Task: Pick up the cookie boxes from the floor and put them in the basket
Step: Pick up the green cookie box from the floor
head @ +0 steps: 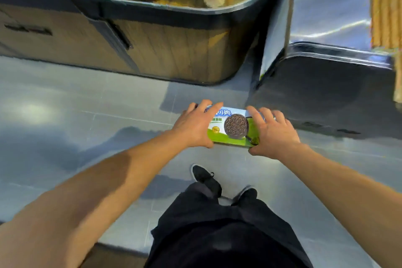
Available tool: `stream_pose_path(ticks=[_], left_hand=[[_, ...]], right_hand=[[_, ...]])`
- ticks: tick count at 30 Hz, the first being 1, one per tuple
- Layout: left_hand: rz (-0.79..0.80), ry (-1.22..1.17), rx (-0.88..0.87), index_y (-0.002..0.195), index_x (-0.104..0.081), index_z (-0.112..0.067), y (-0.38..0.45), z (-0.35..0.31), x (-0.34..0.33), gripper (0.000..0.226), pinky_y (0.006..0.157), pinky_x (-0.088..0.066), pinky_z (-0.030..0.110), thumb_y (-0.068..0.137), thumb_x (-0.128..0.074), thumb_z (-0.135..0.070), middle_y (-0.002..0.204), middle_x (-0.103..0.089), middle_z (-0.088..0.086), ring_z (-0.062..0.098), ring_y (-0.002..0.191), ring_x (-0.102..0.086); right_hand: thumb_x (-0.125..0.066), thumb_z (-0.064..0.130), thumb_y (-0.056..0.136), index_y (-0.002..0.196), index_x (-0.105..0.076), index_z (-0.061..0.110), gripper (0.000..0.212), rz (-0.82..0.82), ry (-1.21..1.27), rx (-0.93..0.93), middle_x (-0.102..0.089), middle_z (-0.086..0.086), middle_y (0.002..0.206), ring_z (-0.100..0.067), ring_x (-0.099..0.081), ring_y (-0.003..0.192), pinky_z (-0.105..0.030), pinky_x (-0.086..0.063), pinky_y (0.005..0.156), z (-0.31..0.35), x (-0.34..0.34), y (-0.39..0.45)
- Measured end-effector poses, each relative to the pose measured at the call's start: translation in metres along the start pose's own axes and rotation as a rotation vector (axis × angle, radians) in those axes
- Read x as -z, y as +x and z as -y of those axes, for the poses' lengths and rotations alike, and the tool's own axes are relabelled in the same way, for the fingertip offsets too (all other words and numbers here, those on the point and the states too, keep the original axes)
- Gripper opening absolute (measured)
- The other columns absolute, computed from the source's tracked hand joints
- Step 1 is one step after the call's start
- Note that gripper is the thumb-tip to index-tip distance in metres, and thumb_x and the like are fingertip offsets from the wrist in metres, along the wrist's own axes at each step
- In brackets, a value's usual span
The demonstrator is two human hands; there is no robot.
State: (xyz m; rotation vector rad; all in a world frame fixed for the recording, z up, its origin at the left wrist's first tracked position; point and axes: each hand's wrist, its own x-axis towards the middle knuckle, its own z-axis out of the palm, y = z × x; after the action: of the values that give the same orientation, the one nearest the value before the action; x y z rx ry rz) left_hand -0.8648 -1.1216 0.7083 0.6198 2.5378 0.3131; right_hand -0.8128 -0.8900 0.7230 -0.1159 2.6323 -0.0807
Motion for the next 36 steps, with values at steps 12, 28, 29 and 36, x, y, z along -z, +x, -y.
stream_pose_path(ticks=[12, 28, 29, 36], left_hand=[[0.153, 0.285, -0.665, 0.142, -0.012, -0.04, 0.021, -0.308, -0.059, 0.117, 0.088, -0.051, 0.046, 0.045, -0.078, -0.05, 0.138, -0.027, -0.006, 0.031, 0.117, -0.039], [0.531, 0.539, -1.132, 0.149, -0.021, -0.027, -0.016, -0.621, -0.184, 0.12, 0.103, -0.043, 0.039, 0.049, -0.083, -0.049, 0.134, -0.041, 0.003, 0.027, 0.117, -0.046], [0.559, 0.534, -1.132, 0.149, -0.022, -0.027, -0.013, -0.634, -0.19, 0.119, 0.102, -0.044, 0.039, 0.049, -0.083, -0.048, 0.133, -0.041, 0.003, 0.026, 0.116, -0.048], [0.816, 0.534, -1.093, 0.146, -0.032, -0.024, 0.036, -0.756, -0.232, 0.109, 0.09, -0.048, 0.028, 0.052, -0.084, -0.042, 0.123, -0.046, 0.0, 0.018, 0.107, -0.052]], right_hand=[[-0.072, 0.055, 0.055, 0.149, -0.005, 0.034, 0.117, -0.122, 0.32, -0.632, -0.029, 0.005, 0.145, -0.031, -0.032, 0.129, -0.039, -0.042, 0.101, -0.17, -0.082, -0.278], [-0.074, 0.056, 0.058, 0.15, -0.019, 0.031, 0.109, -0.353, 0.757, -1.168, -0.025, -0.003, 0.155, -0.027, -0.022, 0.142, -0.044, -0.028, 0.114, -0.259, -0.213, -0.523], [-0.074, 0.056, 0.059, 0.15, -0.021, 0.031, 0.108, -0.377, 0.773, -1.186, -0.023, -0.004, 0.157, -0.027, -0.022, 0.142, -0.043, -0.027, 0.115, -0.264, -0.218, -0.529], [-0.077, 0.038, 0.065, 0.143, -0.033, 0.023, 0.091, -0.426, 0.636, -1.369, -0.033, -0.003, 0.148, -0.028, -0.032, 0.133, -0.041, -0.035, 0.108, -0.338, -0.231, -0.549]])
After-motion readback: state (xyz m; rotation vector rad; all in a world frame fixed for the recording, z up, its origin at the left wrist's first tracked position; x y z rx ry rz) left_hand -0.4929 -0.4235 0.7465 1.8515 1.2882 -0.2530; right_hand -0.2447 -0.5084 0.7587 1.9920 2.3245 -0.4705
